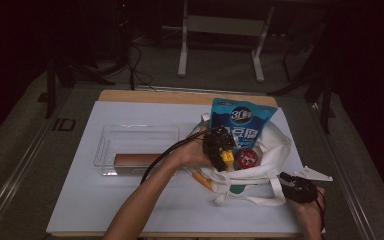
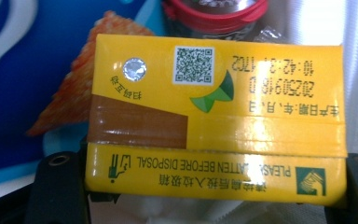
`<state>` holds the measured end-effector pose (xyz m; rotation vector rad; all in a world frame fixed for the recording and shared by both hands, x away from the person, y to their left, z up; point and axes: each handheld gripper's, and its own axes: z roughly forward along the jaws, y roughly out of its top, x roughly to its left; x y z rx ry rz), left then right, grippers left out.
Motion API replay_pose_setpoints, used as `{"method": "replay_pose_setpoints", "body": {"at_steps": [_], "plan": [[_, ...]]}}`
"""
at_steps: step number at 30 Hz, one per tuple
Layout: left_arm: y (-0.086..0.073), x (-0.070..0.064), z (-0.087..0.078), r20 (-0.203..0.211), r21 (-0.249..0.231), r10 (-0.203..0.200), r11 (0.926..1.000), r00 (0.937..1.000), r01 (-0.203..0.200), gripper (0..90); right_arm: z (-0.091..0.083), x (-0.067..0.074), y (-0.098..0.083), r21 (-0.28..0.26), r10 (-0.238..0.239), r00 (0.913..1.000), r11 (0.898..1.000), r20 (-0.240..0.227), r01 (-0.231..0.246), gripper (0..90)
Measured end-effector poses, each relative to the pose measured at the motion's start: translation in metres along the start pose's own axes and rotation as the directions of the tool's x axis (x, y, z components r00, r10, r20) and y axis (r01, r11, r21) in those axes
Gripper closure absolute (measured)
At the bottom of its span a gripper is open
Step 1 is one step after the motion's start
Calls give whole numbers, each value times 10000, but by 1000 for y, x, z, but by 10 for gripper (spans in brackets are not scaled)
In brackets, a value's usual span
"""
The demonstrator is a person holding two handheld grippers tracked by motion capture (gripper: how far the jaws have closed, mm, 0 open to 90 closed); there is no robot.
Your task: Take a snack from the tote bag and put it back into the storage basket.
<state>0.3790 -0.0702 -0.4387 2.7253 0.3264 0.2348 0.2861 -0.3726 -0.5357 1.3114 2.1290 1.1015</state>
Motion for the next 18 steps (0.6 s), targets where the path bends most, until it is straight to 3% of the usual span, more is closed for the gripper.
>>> {"method": "replay_pose_setpoints", "body": {"at_steps": [3, 10, 18], "plan": [[0, -1, -6, -289, -96, -237, 9997, 9993, 234, 284, 0, 0, 0, 18, -14, 10000, 10000, 1, 14, 503], [-8, 4, -23, -329, -626, -800, 9950, 9963, 778, 284, 0, 0, 0, 10, -15, 10000, 10000, 22, 15, 502], [-18, 9, -36, -434, -1041, -1079, 9892, 9932, 1029, 284, 0, 0, 0, -44, -1, 10000, 10000, 51, 1, 498]]}}
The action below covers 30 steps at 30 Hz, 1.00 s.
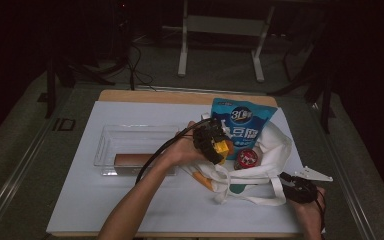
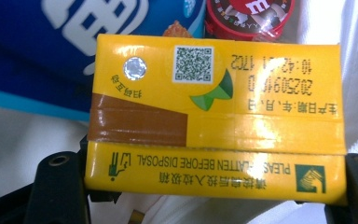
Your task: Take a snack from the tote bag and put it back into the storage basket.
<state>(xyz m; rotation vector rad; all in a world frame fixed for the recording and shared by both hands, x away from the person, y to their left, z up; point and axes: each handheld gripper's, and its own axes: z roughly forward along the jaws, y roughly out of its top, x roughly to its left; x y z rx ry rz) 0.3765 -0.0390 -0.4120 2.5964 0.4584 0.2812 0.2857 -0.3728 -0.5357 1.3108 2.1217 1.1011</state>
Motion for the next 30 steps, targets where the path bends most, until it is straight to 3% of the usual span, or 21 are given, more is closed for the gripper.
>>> {"method": "replay_pose_setpoints", "body": {"at_steps": [11, 18, 25, 30], "plan": [[-7, 9, -22, -62, -428, -247, 9988, 9997, 244, 285, 0, 0, 0, -22, -18, 10000, 10000, 5, 18, 498], [-12, 14, -34, -37, -383, -148, 9992, 9999, 146, 285, 0, 0, 0, -17, -33, 10000, 10000, 5, 33, 498], [-18, 16, -46, 40, -658, -312, 9973, 9995, 314, 285, 0, 0, 0, -5, -21, 10000, 10000, 6, 21, 498], [-20, 15, -53, 35, -638, -160, 9978, 9999, 162, 285, 0, 0, 0, 8, -25, 10000, 10000, 0, 25, 498]]}}
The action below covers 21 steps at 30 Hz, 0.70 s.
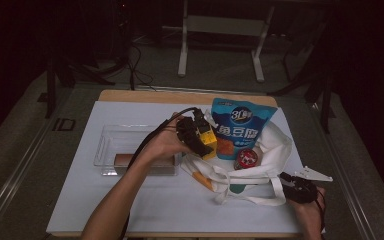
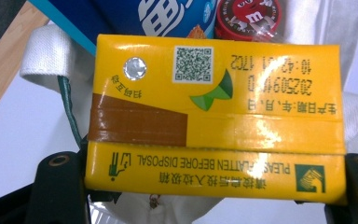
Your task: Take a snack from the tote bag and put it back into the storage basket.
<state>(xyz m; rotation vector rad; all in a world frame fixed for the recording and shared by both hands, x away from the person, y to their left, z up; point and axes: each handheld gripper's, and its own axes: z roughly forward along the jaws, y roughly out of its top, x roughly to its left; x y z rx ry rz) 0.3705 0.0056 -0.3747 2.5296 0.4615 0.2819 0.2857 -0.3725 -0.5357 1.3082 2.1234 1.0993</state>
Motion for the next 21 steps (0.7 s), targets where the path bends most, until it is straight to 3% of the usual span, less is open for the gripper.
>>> {"method": "replay_pose_setpoints", "body": {"at_steps": [11, 21], "plan": [[-10, 2, -18, -40, 96, 14, 10000, 10000, -14, 285, 0, 0, 0, -4, 11, 10000, 10000, 8, -11, 497], [-27, 2, -34, -91, 76, -232, 9997, 9997, 232, 285, 0, 0, 0, 33, -6, 10000, 10000, 24, 6, 497]]}}
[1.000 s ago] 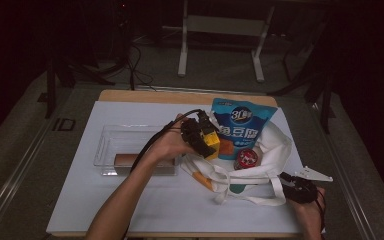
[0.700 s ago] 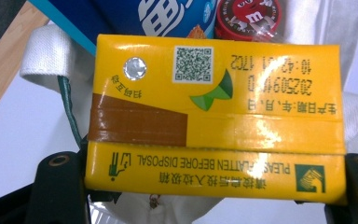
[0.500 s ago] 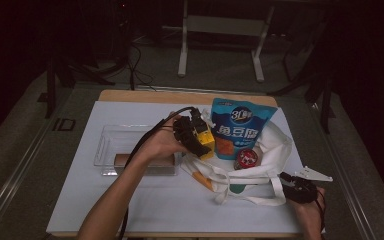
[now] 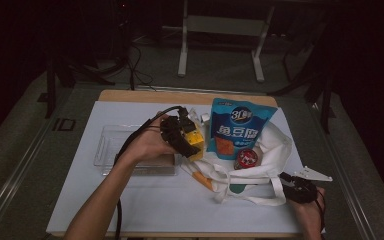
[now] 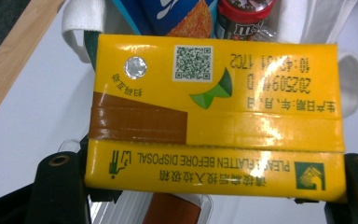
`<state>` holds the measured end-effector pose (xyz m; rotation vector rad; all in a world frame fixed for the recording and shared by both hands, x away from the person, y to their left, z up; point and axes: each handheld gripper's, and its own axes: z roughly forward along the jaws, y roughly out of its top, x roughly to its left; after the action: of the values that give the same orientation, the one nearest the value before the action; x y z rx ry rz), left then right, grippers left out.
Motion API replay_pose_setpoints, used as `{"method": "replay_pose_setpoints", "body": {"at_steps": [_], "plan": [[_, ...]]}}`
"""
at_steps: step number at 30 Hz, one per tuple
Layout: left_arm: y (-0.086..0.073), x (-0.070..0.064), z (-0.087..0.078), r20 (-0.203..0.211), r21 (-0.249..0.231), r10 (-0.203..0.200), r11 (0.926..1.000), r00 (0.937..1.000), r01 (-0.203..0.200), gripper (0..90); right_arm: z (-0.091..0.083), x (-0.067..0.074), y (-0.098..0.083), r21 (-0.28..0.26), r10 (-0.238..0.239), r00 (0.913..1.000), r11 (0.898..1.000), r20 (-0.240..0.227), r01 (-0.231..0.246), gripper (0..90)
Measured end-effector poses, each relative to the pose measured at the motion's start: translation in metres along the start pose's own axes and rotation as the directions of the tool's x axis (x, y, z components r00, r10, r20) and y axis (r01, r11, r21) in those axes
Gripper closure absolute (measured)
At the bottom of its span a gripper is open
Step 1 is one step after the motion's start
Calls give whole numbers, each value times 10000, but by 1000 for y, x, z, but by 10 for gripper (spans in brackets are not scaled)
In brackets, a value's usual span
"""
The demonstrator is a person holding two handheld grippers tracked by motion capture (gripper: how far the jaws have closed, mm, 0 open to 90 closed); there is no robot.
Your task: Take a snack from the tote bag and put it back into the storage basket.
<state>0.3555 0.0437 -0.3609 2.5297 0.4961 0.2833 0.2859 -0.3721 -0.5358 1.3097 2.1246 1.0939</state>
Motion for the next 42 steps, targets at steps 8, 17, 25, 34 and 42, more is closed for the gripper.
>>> {"method": "replay_pose_setpoints", "body": {"at_steps": [8, 17, 25, 34, 42], "plan": [[-13, 3, -3, 34, 27, -225, 9997, 9997, 225, 284, 0, 0, 0, -51, 27, 10000, 10000, -15, -27, 497], [-31, 10, -13, -108, -53, -578, 9983, 9983, 577, 284, 0, 0, 0, -38, 17, 10000, 10000, 4, -17, 497], [-42, 16, -17, -428, -10, -826, 9966, 9957, 826, 284, 0, 0, 0, -32, 21, 10000, 10000, 2, -21, 497], [-57, 24, -17, -670, 176, -1146, 9931, 9912, 1160, 285, 0, 0, 0, -34, 8, 10000, 10000, 13, -8, 497], [-65, 29, -20, -1026, 303, -1333, 9901, 9857, 1371, 284, 0, 0, 0, -39, 9, 10000, 10000, 22, -9, 497]]}}
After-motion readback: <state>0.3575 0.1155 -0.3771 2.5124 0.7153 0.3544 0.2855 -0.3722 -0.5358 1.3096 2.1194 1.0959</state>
